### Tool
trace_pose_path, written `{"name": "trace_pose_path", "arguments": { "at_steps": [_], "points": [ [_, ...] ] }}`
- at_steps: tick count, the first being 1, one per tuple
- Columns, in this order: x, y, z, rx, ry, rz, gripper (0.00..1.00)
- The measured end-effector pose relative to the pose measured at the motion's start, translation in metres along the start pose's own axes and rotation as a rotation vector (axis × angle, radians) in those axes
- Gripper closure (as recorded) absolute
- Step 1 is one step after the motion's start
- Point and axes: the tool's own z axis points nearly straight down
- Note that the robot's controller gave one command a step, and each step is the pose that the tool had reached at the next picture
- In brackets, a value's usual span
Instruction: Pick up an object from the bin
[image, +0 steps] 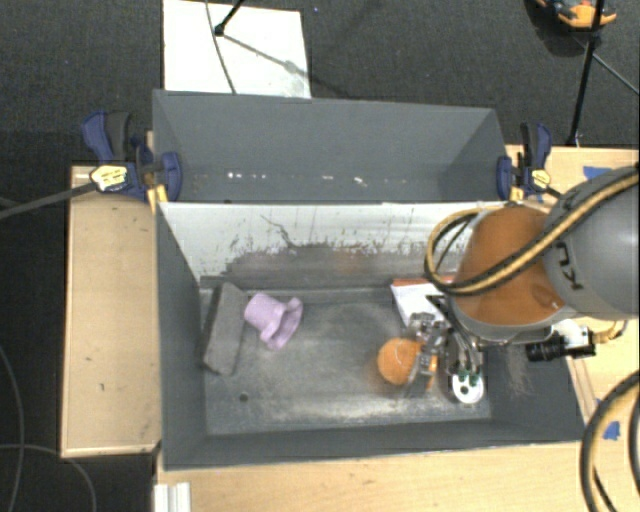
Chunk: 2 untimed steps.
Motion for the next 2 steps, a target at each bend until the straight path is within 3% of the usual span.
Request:
{"name": "trace_pose_path", "arguments": {
  "at_steps": [1,2],
  "points": [
    [0.0,0.0,0.0,0.0,0.0,0.002,1.0],
    [-0.012,-0.005,-0.18,0.0,-0.013,-0.01,1.0]
  ]
}}
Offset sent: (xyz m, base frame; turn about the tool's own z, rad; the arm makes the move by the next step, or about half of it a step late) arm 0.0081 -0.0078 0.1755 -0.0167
